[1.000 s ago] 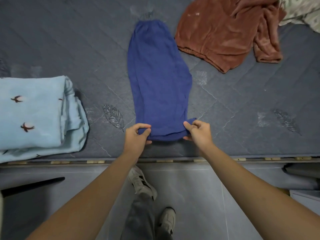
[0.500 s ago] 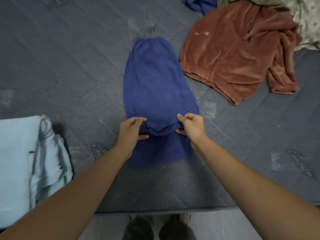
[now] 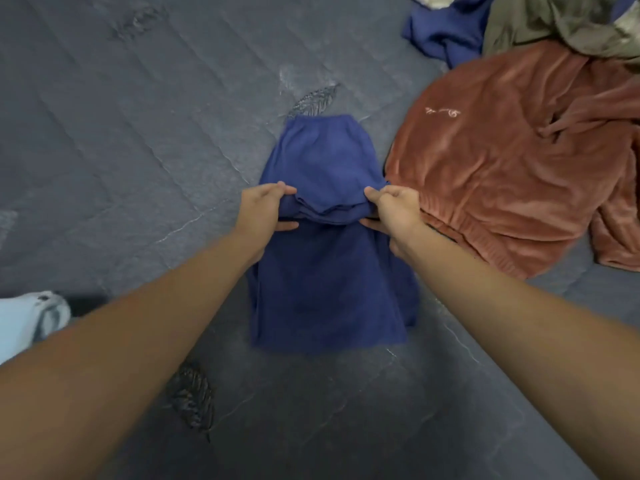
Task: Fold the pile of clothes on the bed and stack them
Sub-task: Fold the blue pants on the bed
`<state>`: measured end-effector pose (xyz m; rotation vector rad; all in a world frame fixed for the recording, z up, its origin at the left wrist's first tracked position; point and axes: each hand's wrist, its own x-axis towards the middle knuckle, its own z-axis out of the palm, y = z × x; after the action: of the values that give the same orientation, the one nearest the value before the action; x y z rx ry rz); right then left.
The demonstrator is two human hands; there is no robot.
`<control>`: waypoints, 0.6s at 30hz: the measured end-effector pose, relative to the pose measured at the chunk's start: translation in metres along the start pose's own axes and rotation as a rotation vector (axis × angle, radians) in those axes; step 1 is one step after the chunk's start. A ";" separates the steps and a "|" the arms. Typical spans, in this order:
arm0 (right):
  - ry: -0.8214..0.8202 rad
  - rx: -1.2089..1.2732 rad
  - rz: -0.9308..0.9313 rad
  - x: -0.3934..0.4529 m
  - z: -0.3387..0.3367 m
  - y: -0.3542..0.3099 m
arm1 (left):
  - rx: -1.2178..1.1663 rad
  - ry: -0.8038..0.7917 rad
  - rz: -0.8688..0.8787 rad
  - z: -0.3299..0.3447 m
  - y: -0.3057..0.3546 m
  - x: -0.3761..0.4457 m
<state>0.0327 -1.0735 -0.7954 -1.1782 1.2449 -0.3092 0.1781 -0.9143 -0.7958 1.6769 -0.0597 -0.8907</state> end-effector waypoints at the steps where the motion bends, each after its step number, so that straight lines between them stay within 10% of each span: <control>1: 0.004 -0.008 -0.002 0.010 0.002 -0.009 | 0.021 0.006 0.007 0.003 0.007 0.010; 10: -0.031 -0.107 -0.181 0.066 0.013 -0.077 | 0.208 -0.071 0.203 0.020 0.072 0.085; 18: -0.263 -1.065 -0.874 -0.019 -0.030 0.048 | 1.080 -0.195 0.696 -0.007 -0.050 -0.026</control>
<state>-0.0186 -1.0544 -0.8195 -2.5784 0.5395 -0.0881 0.1433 -0.8799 -0.8245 2.2674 -1.3741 -0.4619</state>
